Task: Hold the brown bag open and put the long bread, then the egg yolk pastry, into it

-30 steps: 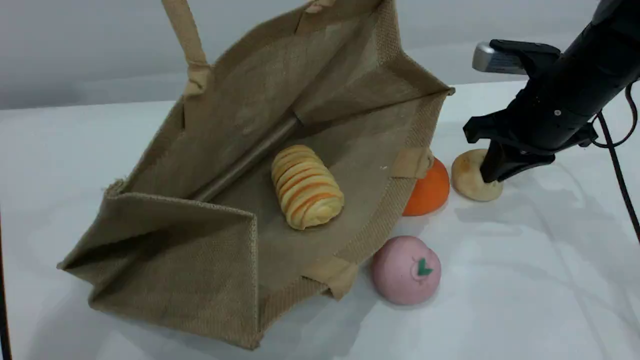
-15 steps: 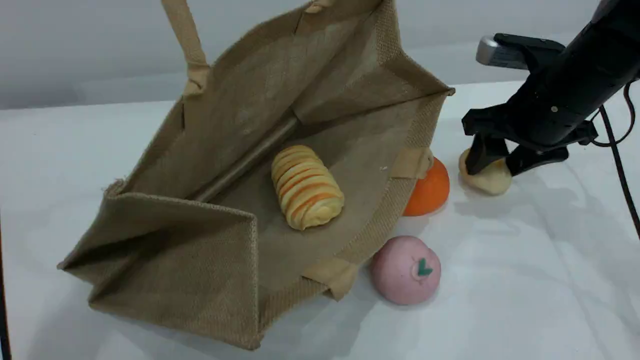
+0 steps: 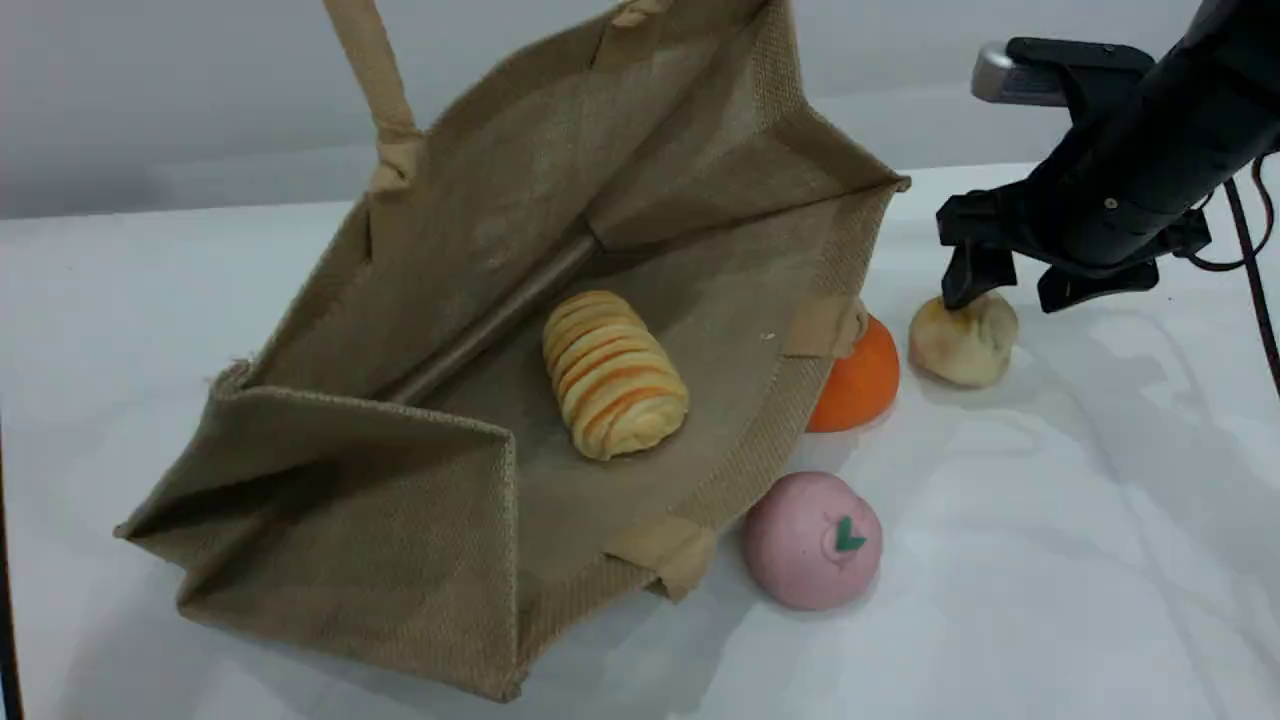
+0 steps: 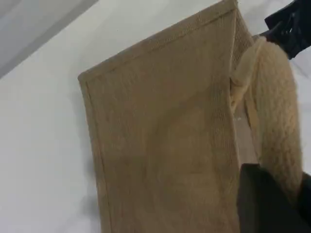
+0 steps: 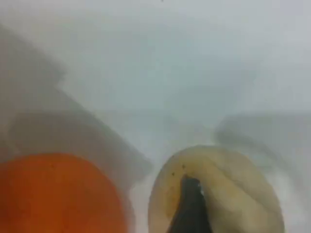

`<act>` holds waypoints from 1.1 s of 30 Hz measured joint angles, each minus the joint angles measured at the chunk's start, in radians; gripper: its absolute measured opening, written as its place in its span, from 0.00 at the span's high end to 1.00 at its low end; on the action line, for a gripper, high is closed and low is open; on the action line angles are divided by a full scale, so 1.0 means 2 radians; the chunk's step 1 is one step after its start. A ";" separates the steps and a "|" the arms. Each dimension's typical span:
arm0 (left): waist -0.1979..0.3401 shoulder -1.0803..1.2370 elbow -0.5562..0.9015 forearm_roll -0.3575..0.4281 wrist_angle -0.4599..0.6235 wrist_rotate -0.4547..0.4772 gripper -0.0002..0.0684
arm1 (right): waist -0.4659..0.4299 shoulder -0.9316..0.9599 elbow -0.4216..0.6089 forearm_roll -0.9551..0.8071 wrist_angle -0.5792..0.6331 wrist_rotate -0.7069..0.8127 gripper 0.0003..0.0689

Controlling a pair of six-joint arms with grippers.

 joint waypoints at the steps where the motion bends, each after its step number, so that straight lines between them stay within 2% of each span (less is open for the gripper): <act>1: 0.000 0.000 0.000 0.000 0.000 0.000 0.87 | 0.001 0.000 0.000 0.000 0.000 0.000 0.32; 10: 0.000 0.000 0.000 0.000 0.000 -0.002 0.87 | 0.001 0.011 0.000 0.020 0.003 0.000 0.33; 16: 0.000 0.000 0.000 0.000 0.000 -0.004 0.87 | 0.002 0.038 -0.001 0.026 0.035 -0.001 0.34; 18: 0.000 0.000 0.000 0.000 0.000 -0.004 0.87 | 0.002 0.037 -0.001 0.024 0.039 -0.007 0.39; 20: 0.000 0.000 0.000 0.000 0.000 -0.004 0.87 | 0.002 0.034 -0.001 0.022 0.045 -0.011 0.49; 24: 0.000 0.000 0.000 0.000 0.000 -0.004 0.87 | 0.002 0.018 0.000 0.016 0.050 -0.016 0.79; 26: 0.000 0.000 0.000 0.000 0.000 -0.004 0.87 | 0.002 0.003 0.001 0.014 0.049 -0.018 0.89; 30: 0.000 0.000 0.000 0.000 0.000 -0.004 0.87 | -0.008 -0.042 0.001 -0.006 0.051 -0.018 0.90; 33: 0.000 0.000 0.000 0.000 0.000 -0.004 0.87 | -0.023 -0.072 0.001 -0.017 0.081 -0.018 0.91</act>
